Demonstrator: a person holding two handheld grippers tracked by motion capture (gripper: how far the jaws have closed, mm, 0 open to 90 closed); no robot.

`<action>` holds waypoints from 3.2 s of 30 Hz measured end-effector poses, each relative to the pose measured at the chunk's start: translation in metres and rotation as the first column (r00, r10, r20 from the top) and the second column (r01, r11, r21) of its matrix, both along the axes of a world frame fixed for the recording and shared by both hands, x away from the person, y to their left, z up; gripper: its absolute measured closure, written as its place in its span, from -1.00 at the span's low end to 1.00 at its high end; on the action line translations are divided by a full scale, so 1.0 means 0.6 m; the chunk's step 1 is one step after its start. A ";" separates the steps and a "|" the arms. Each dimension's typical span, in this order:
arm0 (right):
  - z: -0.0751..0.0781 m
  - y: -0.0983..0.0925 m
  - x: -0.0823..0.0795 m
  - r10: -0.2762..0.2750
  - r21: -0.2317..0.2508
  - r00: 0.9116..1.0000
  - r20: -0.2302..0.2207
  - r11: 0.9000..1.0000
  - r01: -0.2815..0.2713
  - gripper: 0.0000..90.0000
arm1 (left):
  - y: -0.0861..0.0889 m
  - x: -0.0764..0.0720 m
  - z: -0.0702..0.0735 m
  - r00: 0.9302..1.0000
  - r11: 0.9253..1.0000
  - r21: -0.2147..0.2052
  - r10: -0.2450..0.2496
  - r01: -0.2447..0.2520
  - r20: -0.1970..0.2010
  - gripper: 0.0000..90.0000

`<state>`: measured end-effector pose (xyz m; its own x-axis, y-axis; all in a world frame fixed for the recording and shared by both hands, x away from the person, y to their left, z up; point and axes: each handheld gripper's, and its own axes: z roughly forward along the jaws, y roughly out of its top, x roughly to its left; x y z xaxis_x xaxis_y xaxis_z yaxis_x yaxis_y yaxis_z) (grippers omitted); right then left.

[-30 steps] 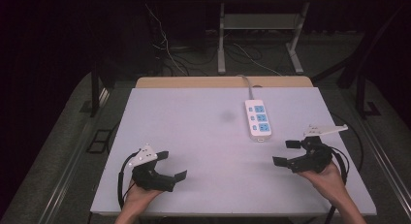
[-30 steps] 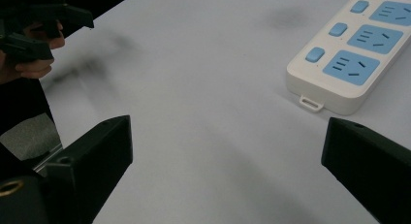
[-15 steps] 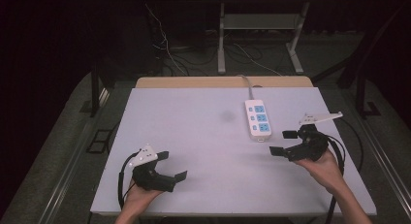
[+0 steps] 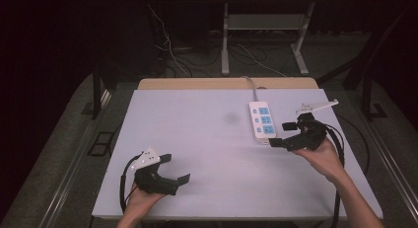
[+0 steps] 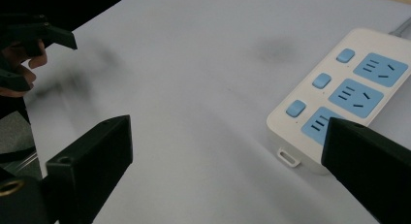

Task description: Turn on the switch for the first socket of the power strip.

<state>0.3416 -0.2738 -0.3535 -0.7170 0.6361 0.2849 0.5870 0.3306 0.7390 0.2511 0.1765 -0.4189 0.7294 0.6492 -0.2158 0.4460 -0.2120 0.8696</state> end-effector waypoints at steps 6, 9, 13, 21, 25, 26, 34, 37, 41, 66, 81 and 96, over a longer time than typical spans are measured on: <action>0.006 0.006 0.019 0.001 -0.015 1.000 -0.005 1.000 -0.001 -0.91 | 0.000 0.000 0.000 1.000 1.000 0.000 0.000 0.000 -0.001 -1.00; 0.009 0.009 0.029 0.006 -0.023 1.000 -0.006 1.000 -0.006 -0.91 | 0.000 0.000 0.000 1.000 1.000 0.002 -0.002 0.002 -0.002 -1.00; 0.010 0.011 0.042 0.004 -0.031 1.000 -0.009 1.000 -0.005 -0.91 | 0.000 0.000 0.000 1.000 1.000 0.002 -0.003 0.003 -0.003 -1.00; 0.011 0.017 0.064 -0.002 -0.046 1.000 -0.022 0.999 0.001 -0.91 | 0.000 0.001 0.000 1.000 1.000 0.002 -0.003 0.003 -0.003 -1.00; 0.012 0.018 0.071 -0.008 -0.048 1.000 -0.027 0.999 0.007 -0.91 | 0.000 0.000 0.000 1.000 1.000 0.001 -0.003 0.003 -0.003 -1.00; 0.013 0.019 0.076 -0.013 -0.050 1.000 -0.028 0.999 0.012 -0.91 | 0.000 0.000 0.000 1.000 1.000 0.001 -0.003 0.003 -0.003 -1.00; 0.015 0.023 0.094 -0.026 -0.053 0.999 -0.032 0.998 0.024 -0.91 | 0.001 0.000 0.000 1.000 1.000 -0.002 -0.001 0.001 -0.004 -1.00; 0.017 0.025 0.105 -0.037 -0.053 0.999 -0.037 0.998 0.035 -0.91 | 0.001 0.000 -0.001 1.000 1.000 -0.001 -0.001 0.001 -0.004 -1.00; 0.018 0.026 0.115 -0.042 -0.056 0.998 -0.038 0.998 0.040 -0.88 | 0.001 0.001 -0.001 1.000 1.000 -0.002 -0.002 0.002 -0.005 -1.00; 0.041 0.032 0.184 -0.078 -0.031 0.996 -0.033 0.997 0.077 -0.88 | 0.002 0.001 -0.001 1.000 1.000 -0.007 0.000 0.000 -0.005 -1.00; 0.029 0.041 0.230 -0.081 -0.023 0.996 -0.040 0.997 0.080 -0.88 | 0.004 0.001 0.000 1.000 1.000 -0.011 0.004 -0.004 -0.006 -1.00; -0.006 0.034 0.259 -0.100 -0.018 0.992 -0.073 0.995 0.099 -0.31 | 0.008 0.002 0.000 1.000 1.000 -0.014 0.007 -0.007 -0.005 -1.00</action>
